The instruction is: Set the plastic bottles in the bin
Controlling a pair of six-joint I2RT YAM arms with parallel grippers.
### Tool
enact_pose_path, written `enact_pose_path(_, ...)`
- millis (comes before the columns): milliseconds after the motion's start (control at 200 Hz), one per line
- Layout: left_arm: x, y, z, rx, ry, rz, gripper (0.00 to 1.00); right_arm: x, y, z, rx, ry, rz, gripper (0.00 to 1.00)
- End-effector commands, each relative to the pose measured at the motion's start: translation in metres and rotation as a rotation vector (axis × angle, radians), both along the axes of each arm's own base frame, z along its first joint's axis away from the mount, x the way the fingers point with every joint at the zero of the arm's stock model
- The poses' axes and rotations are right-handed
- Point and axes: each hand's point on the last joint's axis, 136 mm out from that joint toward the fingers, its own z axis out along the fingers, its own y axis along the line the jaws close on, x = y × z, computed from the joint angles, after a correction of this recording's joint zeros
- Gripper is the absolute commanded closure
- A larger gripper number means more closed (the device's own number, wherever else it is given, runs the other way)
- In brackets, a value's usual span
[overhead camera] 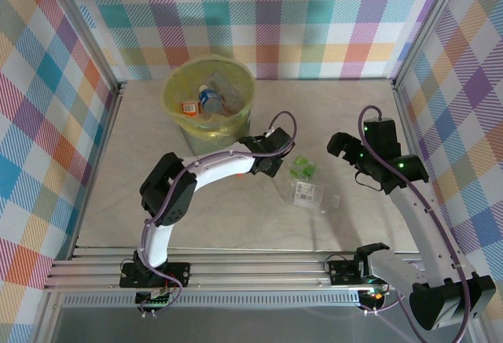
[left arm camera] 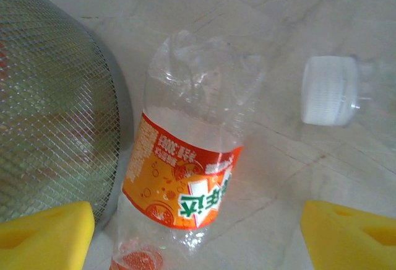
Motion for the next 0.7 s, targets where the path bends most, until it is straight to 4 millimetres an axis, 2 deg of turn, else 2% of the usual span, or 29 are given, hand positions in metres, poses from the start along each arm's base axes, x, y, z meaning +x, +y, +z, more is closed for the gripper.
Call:
enact_pose_path(0, 0.008, 0.008, -0.004, 0.051, -0.004, 0.025, 0.17, 0.002, 0.000, 0.001, 0.023, -0.021, -0.013, 0.00)
enact_pose_path(440, 0.009, 0.007, -0.041, 0.080, 0.067, 0.033, 0.22, 0.003, 0.002, 0.000, 0.033, -0.024, -0.005, 0.00)
enact_pose_path(695, 0.011, 0.016, -0.057, 0.140, 0.081, 0.051, 0.25, 0.003, 0.002, 0.000, 0.036, -0.030, -0.004, 0.00)
